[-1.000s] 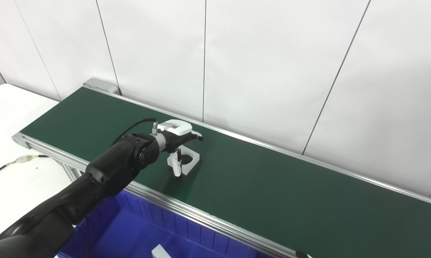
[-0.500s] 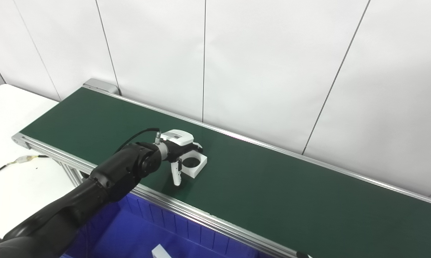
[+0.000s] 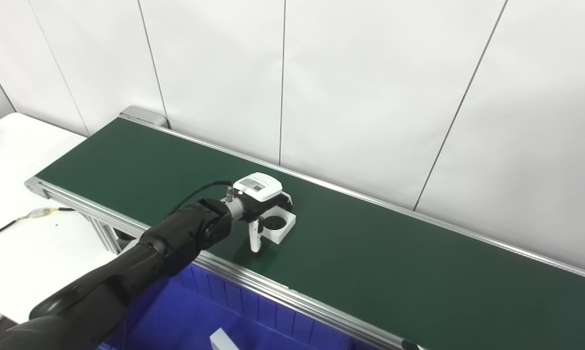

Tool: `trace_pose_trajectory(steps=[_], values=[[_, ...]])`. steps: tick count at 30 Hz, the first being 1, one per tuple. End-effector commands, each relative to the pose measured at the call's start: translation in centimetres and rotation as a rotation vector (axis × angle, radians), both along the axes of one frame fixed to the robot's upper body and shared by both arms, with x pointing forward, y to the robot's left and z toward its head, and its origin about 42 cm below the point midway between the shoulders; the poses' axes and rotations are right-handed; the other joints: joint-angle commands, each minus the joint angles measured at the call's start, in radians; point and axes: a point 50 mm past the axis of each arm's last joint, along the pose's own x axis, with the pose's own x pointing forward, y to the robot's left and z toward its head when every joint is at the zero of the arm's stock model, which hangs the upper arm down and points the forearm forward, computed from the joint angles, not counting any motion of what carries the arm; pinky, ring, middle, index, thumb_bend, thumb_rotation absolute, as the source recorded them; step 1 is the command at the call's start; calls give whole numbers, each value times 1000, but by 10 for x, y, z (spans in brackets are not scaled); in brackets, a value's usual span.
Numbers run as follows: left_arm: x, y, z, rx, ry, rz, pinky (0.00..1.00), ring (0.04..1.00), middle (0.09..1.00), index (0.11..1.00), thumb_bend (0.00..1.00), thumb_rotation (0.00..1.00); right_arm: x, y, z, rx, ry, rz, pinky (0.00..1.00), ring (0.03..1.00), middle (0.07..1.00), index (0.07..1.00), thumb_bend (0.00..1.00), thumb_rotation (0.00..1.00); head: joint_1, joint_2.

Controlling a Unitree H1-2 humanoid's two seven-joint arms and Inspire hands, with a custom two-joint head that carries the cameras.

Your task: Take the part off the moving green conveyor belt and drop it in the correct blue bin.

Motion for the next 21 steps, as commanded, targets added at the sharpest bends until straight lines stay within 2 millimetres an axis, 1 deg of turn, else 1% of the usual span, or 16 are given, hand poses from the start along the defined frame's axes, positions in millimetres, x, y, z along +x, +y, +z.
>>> trace_pose_trajectory(steps=[1,2,5,9,15,16,17,21], values=[[6,0,2,23,-49,4,502,489,463,510,524,0,2,4,10,19,-59,0,526,633,721,813,659,775,1,1],[7,-1,2,18,-54,-3,483,473,460,507,521,0,2,4,10,20,-60,1,527,633,722,814,663,778,1,1],[7,-1,4,-3,-52,-5,485,474,471,501,520,0,2,4,10,21,-65,3,525,631,720,813,663,782,2,2],[6,-2,8,-42,-38,2,534,510,510,476,518,0,2,4,11,26,-66,2,524,632,721,814,664,784,1,3],[5,-4,14,-109,-20,15,568,530,521,467,517,0,2,4,11,23,-67,-2,524,632,721,814,666,786,-3,3],[5,-4,15,-121,-17,14,547,525,522,467,517,0,2,4,11,23,-67,-2,523,631,721,814,665,787,-2,4],[4,-5,15,-128,-15,13,466,460,526,479,505,0,2,3,10,22,-67,-2,522,630,720,812,667,787,-2,4],[1,-9,24,-171,-25,1,394,425,525,496,500,0,2,4,11,26,-67,-2,525,632,721,814,660,782,-5,8]])
